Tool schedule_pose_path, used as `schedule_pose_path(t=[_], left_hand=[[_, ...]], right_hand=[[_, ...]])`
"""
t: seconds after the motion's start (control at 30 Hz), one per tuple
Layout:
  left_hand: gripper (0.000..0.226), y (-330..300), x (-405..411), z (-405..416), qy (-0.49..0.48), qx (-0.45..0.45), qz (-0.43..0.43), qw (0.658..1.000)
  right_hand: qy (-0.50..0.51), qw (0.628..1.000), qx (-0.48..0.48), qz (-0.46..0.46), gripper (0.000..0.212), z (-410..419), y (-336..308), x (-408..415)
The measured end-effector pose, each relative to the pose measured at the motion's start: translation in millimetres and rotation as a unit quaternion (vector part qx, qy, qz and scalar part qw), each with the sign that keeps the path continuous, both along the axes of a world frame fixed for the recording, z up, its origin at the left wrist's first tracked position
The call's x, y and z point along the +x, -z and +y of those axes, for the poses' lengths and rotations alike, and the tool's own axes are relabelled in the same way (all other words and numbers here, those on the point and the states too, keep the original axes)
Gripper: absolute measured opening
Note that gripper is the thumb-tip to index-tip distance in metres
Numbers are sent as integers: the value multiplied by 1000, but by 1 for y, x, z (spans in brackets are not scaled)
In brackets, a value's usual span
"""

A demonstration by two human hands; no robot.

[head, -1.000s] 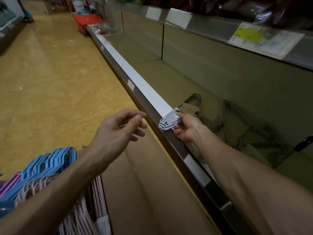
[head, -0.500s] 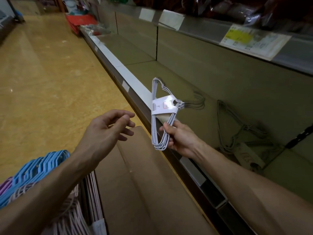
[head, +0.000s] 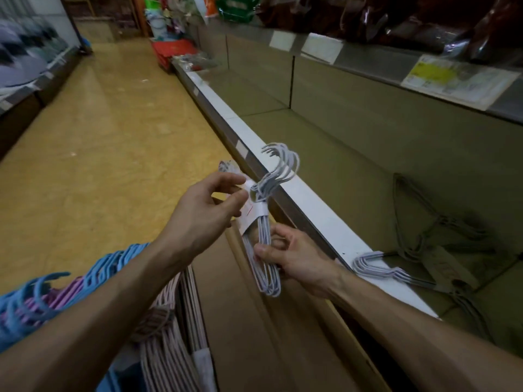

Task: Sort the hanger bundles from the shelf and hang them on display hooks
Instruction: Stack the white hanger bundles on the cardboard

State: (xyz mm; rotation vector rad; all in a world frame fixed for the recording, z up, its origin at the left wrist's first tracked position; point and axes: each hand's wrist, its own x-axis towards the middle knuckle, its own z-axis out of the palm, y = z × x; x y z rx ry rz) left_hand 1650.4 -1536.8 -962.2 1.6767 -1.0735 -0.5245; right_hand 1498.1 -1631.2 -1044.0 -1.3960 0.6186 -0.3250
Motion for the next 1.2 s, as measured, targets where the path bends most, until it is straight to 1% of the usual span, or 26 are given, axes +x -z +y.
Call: schedule_pose_path(t=[0.07, 0.13, 0.17, 0.23, 0.33, 0.43, 0.5, 0.6, 0.67, 0.77, 0.83, 0.9, 1.03, 1.07, 1.2], left_hand=[[36, -2, 2, 2, -6, 4, -5, 1000], [51, -4, 6, 5, -8, -6, -2, 1000], [53, -6, 8, 7, -9, -11, -3, 1000], [48, -8, 12, 12, -9, -4, -18, 1000], [31, -7, 19, 22, -6, 29, -41, 999], [31, -4, 27, 35, -9, 68, -55, 996], [35, -3, 31, 44, -3, 102, -108, 989], [38, -2, 39, 58, 27, 158, -244, 957], [37, 1, 44, 67, 56, 198, -316, 926], [34, 9, 48, 80, 106, 248, -369, 889], [34, 13, 49, 87, 136, 282, -415, 854], [34, 16, 52, 92, 146, 306, -440, 832], [30, 19, 61, 97, 135, 320, -452, 821], [29, 20, 63, 98, 132, 324, -451, 821], [23, 26, 67, 99, 125, 327, -446, 823]], right_hand=[[-25, 999, -18, 13, 28, 15, -2, 4], [-33, 998, -42, 32, 26, 30, -2, 9], [-37, 997, -48, 38, 24, 36, -2, 11], [-46, 997, -47, 47, 23, 47, 1, 13], [-58, 997, 3, 50, 23, 59, 10, 13], [-65, 993, 51, 80, 23, 69, 23, 14], [-70, 988, 40, 128, 25, 75, 32, 15], [-68, 975, -9, 212, 44, 86, 46, 19], [-68, 969, -25, 234, 51, 96, 53, 21], [-84, 964, -42, 248, 49, 109, 60, 25], [-93, 964, -53, 242, 40, 116, 64, 27], [-95, 966, -48, 236, 32, 121, 67, 29], [-116, 967, -43, 224, 16, 131, 71, 34], [-120, 966, -50, 225, 15, 132, 73, 35], [-140, 959, -67, 239, 24, 130, 78, 34]])
